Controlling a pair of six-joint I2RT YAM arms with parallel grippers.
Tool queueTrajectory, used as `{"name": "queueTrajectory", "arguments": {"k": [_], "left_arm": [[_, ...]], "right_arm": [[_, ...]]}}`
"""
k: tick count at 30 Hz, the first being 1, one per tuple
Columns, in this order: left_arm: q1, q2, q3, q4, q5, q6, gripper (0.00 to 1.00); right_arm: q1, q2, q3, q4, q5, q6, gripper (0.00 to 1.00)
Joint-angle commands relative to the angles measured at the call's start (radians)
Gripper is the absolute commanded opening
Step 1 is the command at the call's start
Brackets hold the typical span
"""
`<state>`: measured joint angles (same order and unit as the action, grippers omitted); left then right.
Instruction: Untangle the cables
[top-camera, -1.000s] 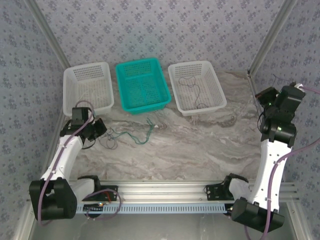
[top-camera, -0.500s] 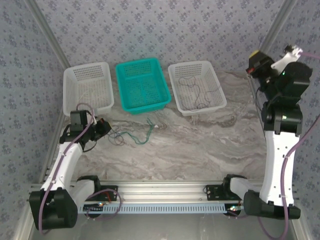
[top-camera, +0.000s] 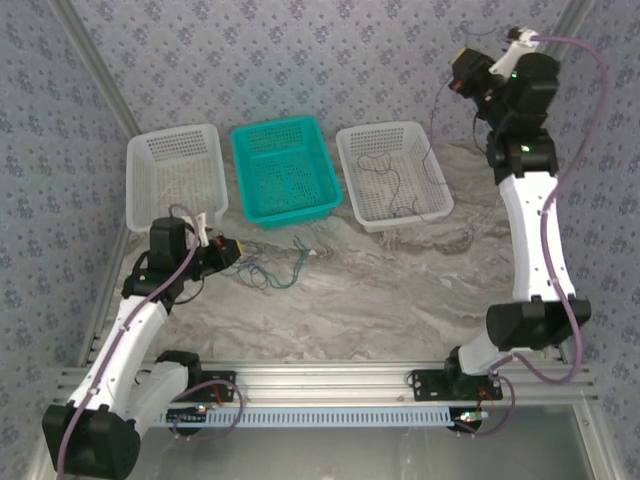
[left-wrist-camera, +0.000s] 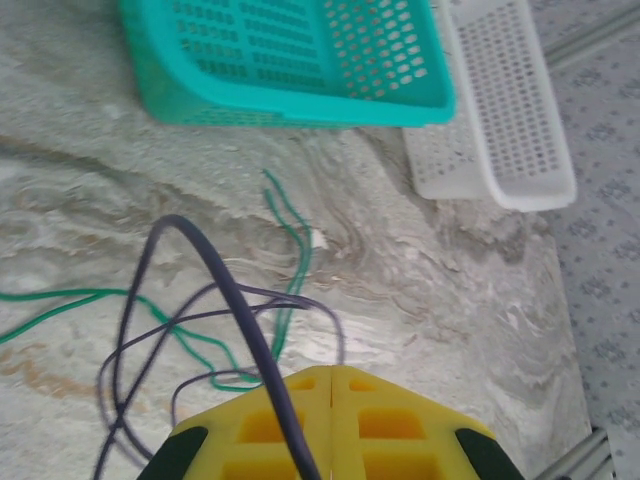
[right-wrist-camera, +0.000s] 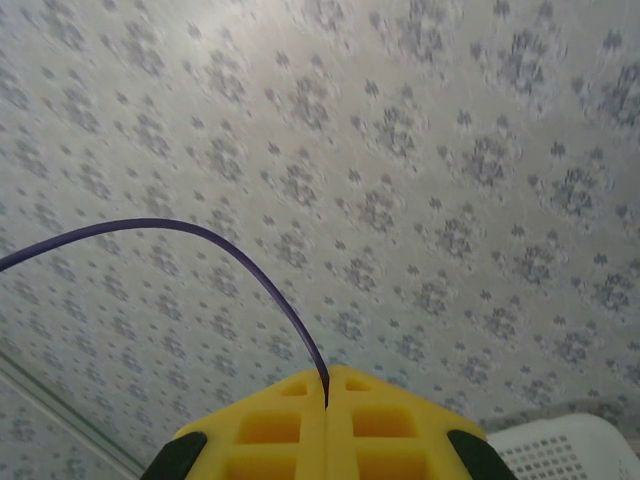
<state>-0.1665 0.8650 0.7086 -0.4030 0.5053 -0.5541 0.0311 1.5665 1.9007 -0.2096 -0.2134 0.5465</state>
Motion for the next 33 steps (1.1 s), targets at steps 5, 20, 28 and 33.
{"name": "queueTrajectory", "arguments": {"k": [5,20,28,33], "left_arm": [[-0.096,-0.01,0.113,0.033,0.002,0.018,0.0],[-0.135,0.068,0.204,0.083,-0.011,-0.009,0.0],[-0.181,0.156,0.275,0.175,-0.016,-0.051,0.0],[-0.216,0.23,0.346,0.231,-0.013,-0.074,0.0]], "right_arm": [[0.038,0.095,-0.009,-0.017,0.059,-0.101,0.0],[0.113,0.203,-0.209,-0.228,0.125,-0.132,0.5],[0.146,-0.009,-0.249,-0.271,0.048,-0.19,0.65],[0.267,-0.167,-0.486,-0.074,-0.206,-0.138,0.65]]}}
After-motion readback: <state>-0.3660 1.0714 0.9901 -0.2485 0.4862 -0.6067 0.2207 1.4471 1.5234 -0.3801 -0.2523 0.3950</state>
